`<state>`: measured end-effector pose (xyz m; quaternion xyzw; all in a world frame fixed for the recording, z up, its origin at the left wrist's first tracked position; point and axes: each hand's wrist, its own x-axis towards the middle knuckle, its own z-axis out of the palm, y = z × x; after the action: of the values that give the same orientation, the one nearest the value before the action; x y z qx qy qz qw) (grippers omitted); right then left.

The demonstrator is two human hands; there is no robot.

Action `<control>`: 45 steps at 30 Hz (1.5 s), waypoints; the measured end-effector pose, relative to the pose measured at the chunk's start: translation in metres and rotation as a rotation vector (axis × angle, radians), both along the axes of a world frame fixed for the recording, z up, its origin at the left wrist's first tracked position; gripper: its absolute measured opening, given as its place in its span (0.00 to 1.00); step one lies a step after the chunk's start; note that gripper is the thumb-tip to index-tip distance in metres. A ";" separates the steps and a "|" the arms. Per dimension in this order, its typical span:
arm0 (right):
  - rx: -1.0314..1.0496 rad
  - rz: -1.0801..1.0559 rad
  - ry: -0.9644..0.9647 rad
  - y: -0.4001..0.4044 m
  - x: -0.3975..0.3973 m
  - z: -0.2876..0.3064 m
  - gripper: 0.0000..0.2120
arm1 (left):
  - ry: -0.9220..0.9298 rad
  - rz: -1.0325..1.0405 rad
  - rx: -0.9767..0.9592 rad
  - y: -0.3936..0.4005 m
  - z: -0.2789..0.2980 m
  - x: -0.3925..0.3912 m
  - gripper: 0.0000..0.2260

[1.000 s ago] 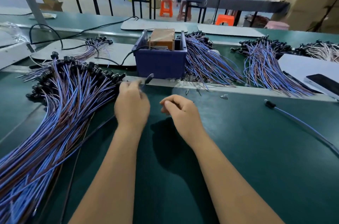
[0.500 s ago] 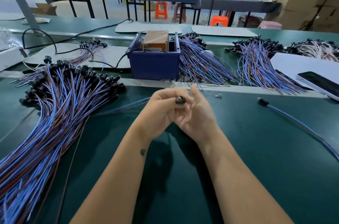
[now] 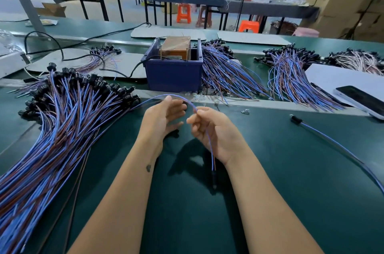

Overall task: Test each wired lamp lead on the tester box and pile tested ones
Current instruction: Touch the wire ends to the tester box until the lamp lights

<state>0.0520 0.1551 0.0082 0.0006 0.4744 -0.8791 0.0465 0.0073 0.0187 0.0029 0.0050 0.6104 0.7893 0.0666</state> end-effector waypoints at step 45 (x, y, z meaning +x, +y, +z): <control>0.590 -0.661 0.009 -0.005 -0.006 -0.012 0.10 | 0.361 0.231 -1.304 -0.029 -0.009 -0.005 0.12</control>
<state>0.0456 0.1506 -0.0036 0.1618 0.6797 -0.6735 -0.2414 0.0020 -0.0103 -0.0065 0.0303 0.9590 0.2492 -0.1313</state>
